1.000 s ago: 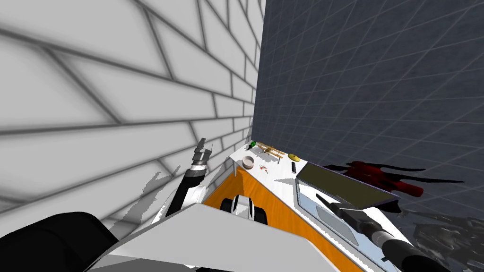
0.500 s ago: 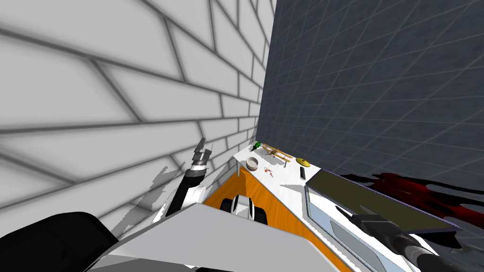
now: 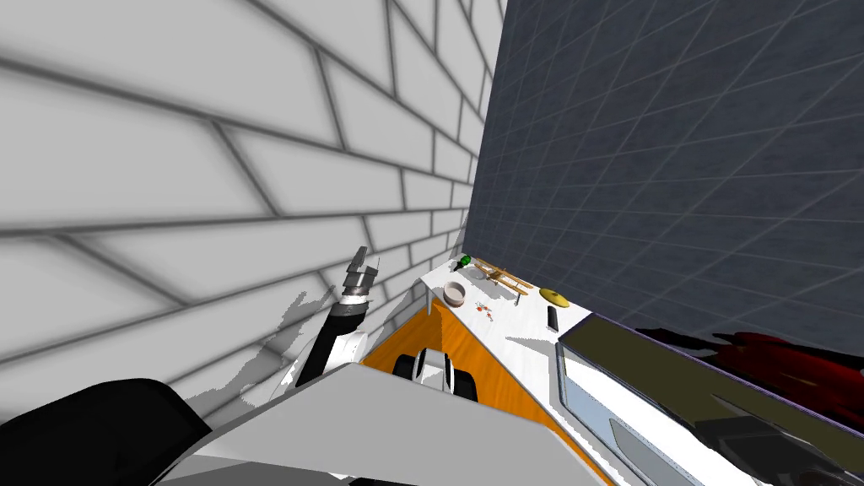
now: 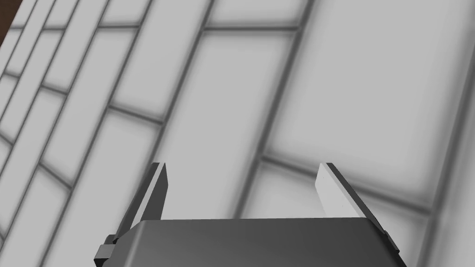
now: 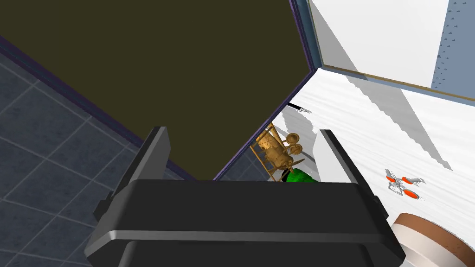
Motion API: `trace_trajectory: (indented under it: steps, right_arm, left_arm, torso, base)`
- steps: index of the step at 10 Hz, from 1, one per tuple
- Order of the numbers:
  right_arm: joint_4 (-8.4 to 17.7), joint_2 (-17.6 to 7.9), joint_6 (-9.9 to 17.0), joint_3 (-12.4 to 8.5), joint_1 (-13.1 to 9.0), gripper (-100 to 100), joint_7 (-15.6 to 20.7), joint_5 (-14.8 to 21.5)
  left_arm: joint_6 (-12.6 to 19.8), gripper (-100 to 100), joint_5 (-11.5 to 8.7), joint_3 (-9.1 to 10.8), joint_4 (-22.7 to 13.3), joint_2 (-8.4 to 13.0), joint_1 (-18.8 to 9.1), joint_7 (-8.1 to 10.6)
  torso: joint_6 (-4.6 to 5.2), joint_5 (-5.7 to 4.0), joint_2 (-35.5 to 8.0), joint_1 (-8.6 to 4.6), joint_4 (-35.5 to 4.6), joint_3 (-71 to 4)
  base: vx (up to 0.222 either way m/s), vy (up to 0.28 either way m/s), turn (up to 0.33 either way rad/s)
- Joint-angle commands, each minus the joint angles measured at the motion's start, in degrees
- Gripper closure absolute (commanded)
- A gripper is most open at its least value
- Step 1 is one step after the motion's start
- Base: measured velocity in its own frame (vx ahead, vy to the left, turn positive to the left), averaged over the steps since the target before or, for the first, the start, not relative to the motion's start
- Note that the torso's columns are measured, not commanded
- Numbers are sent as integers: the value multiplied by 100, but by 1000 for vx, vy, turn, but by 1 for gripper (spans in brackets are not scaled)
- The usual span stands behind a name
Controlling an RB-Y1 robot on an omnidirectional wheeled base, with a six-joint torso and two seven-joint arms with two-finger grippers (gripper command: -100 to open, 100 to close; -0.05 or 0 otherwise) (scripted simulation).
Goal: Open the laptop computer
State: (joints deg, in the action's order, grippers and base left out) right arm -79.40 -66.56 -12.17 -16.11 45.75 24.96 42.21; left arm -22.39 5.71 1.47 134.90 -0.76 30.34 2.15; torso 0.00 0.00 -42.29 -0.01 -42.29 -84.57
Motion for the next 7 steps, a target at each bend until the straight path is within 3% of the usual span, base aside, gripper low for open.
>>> trace_trajectory:
  steps: [1, 5, 7]
  right_arm:
    - [414, -208, 93, 52, -74, -100, 244, 154]
    - [1006, -570, 279, 19, 40, -100, 746, 472]
    - [1122, -647, 314, 11, 63, -100, 842, 535]
  left_arm:
    - [0, 0, 0, 0, 0, 0, 1, 0]
    - [0, 0, 0, 0, 0, 0, 0, 0]
    - [0, 0, 0, 0, 0, 0, 1, 0]
  torso:
    - [3, -2, 3, 0, 1, 0]
    - [2, 0, 0, -1, 0, 0]
    - [3, 0, -1, 5, 0, 2]
  base:
    - [2, -19, 75]
    - [-2, -26, 134]
    - [-2, -12, 45]
